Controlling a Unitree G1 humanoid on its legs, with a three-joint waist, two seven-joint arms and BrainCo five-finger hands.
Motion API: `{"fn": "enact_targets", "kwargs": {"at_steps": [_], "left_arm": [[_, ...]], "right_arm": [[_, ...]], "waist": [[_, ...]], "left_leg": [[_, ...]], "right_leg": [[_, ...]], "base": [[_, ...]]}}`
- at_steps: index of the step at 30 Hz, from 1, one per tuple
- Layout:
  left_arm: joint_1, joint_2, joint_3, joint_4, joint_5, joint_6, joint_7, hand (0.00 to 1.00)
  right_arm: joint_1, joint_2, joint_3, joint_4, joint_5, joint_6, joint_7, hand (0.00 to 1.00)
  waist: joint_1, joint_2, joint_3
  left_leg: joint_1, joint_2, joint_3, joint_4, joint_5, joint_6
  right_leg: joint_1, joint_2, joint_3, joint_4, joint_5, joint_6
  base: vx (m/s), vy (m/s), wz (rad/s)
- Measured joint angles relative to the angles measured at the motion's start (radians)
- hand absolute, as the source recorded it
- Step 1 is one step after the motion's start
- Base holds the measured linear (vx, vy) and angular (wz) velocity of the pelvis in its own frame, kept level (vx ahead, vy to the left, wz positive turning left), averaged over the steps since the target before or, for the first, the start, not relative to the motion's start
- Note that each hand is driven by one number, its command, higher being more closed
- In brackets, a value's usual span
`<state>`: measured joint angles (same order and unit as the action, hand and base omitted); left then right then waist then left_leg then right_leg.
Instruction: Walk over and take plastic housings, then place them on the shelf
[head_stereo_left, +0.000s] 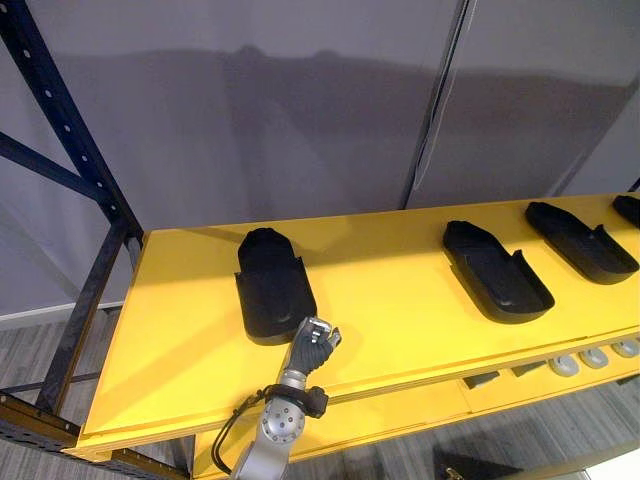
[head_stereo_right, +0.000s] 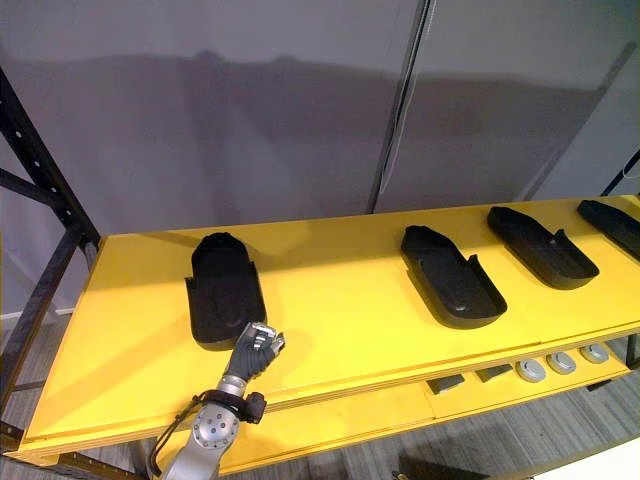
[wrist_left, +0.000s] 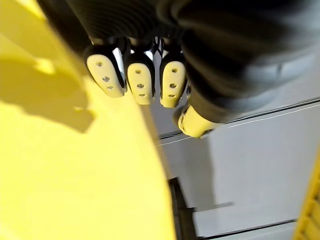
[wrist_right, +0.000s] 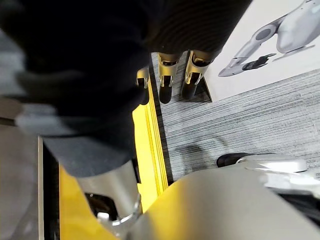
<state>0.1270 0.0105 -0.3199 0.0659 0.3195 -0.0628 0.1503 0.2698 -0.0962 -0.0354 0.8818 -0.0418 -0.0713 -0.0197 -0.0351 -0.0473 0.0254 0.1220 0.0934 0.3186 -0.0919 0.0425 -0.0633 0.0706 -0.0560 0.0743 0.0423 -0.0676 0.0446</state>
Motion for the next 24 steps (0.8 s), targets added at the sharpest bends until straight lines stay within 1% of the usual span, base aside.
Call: {"fn": "enact_targets", "kwargs": {"at_steps": [2, 4, 7, 11, 14, 24], "left_arm": [[-0.006, 0.0, 0.019, 0.039, 0.001, 0.009, 0.002, 1.0], [-0.012, -0.001, 0.022, 0.044, 0.003, 0.012, 0.012, 1.0], [-0.03, -0.002, 0.032, 0.069, 0.02, 0.01, 0.02, 1.0], [-0.053, -0.014, 0.07, 0.094, 0.031, 0.013, 0.027, 1.0], [-0.056, -0.016, 0.096, 0.103, 0.039, 0.012, 0.043, 1.0], [-0.077, -0.021, 0.138, 0.113, 0.058, 0.016, 0.065, 1.0]], "right_arm": [[-0.001, -0.003, 0.0, 0.0, 0.0, 0.004, 0.0, 0.0], [-0.002, -0.005, 0.0, 0.003, -0.001, 0.007, 0.0, 0.0], [-0.004, -0.006, 0.0, 0.007, -0.001, 0.008, 0.0, 0.0], [-0.006, -0.007, 0.0, 0.01, -0.003, 0.008, 0.0, 0.0], [-0.008, -0.007, 0.0, 0.011, -0.003, 0.008, 0.0, 0.0], [-0.025, -0.007, -0.002, 0.033, -0.003, 0.011, 0.0, 0.0]], "waist": [[0.0, 0.002, -0.001], [0.0, 0.005, -0.002], [0.0, 0.008, -0.003], [-0.001, 0.01, -0.001], [-0.004, 0.011, -0.001], [-0.009, 0.01, -0.001]], "left_leg": [[0.0, 0.002, 0.002, 0.0, 0.0, -0.001], [0.0, 0.002, 0.004, 0.0, 0.0, -0.001], [0.002, 0.002, 0.004, 0.0, -0.001, -0.001], [0.003, 0.002, 0.006, 0.0, -0.001, -0.001], [0.004, 0.002, 0.007, 0.0, -0.002, -0.002], [0.004, 0.001, 0.006, 0.0, -0.003, -0.003]], "right_leg": [[0.0, 0.002, 0.001, -0.002, 0.0, 0.0], [0.001, 0.003, 0.001, -0.004, 0.001, 0.0], [0.009, 0.003, 0.001, -0.017, 0.006, -0.001], [0.012, 0.003, 0.002, -0.022, 0.01, 0.0], [0.012, 0.003, 0.003, -0.024, 0.01, 0.0], [0.019, 0.003, 0.002, -0.036, 0.014, 0.0]], "base": [[0.0, 0.0, 0.0], [0.0, 0.0, 0.0], [-0.01, 0.0, 0.0], [-0.05, -0.001, -0.01], [-0.04, -0.001, -0.01], [-0.01, 0.0, 0.0]]}}
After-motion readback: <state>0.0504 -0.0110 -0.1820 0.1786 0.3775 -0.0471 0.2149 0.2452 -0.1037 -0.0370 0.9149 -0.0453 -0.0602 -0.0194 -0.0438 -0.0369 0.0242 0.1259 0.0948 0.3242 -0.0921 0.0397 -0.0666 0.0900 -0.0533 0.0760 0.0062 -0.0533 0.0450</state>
